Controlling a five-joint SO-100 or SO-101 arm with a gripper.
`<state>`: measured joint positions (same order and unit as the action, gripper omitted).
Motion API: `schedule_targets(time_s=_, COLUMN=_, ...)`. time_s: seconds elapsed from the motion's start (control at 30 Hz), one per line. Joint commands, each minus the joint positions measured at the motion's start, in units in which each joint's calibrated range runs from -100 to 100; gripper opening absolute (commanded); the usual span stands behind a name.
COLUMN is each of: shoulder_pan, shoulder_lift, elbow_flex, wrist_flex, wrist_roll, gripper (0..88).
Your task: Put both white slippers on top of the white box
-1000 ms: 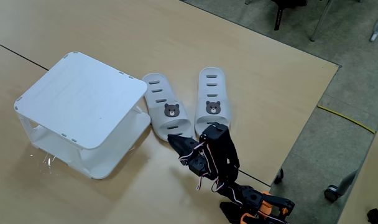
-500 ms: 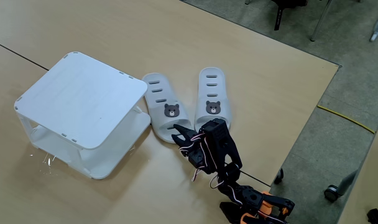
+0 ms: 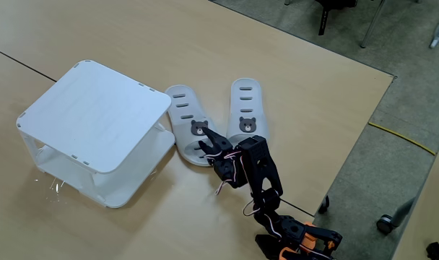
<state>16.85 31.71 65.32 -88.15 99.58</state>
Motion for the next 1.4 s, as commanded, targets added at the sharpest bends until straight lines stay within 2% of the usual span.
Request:
schedule_targets(time_s=0.0, shoulder_pan=0.33, shoulder_lift=-0.20, elbow_flex=-8.98, wrist_flex=6.27, wrist_roll=0.42, gripper=24.0)
schedule_targets(time_s=0.17, shoulder_pan=0.33, shoulder_lift=-0.20, elbow_flex=-16.92, wrist_flex=13.35, wrist_roll=0.42, gripper=24.0)
schedule_targets(time_s=0.33, shoulder_pan=0.33, shoulder_lift=-0.20, elbow_flex=-18.18, wrist_flex=15.25, wrist_roll=0.42, gripper=23.1)
schedule_targets(time_s=0.4, shoulder_pan=0.33, shoulder_lift=-0.20, elbow_flex=-18.00, wrist_flex=15.25, wrist_roll=0.42, gripper=17.5)
schedule_targets(time_s=0.47, shoulder_pan=0.33, shoulder_lift=-0.20, elbow_flex=-17.28, wrist_flex=15.25, wrist_roll=0.42, gripper=3.6)
schedule_targets(time_s=0.5, shoulder_pan=0.33, shoulder_lift=-0.20, elbow_flex=-17.19, wrist_flex=15.25, wrist_roll=0.42, gripper=0.2)
schedule_targets(time_s=0.7, shoulder_pan=0.42, shoulder_lift=-4.49, elbow_flex=-19.72, wrist_flex=16.11, wrist_roll=0.42, gripper=0.8)
schedule_targets(time_s=0.77, shoulder_pan=1.90, shoulder_lift=-10.97, elbow_flex=-22.15, wrist_flex=23.70, wrist_roll=0.42, gripper=0.8)
schedule_targets(time_s=0.9, shoulder_pan=7.24, shoulder_lift=-26.79, elbow_flex=-32.80, wrist_flex=49.85, wrist_roll=0.42, gripper=0.8)
schedule_targets(time_s=0.97, shoulder_pan=9.05, shoulder_lift=-31.92, elbow_flex=-37.67, wrist_flex=58.73, wrist_roll=0.42, gripper=0.8)
schedule_targets(time_s=1.2, shoulder_pan=9.46, shoulder_lift=-52.20, elbow_flex=-45.25, wrist_flex=74.78, wrist_roll=0.42, gripper=0.8)
schedule_targets(time_s=1.37, shoulder_pan=7.82, shoulder_lift=-62.89, elbow_flex=-46.15, wrist_flex=77.46, wrist_roll=0.42, gripper=0.8)
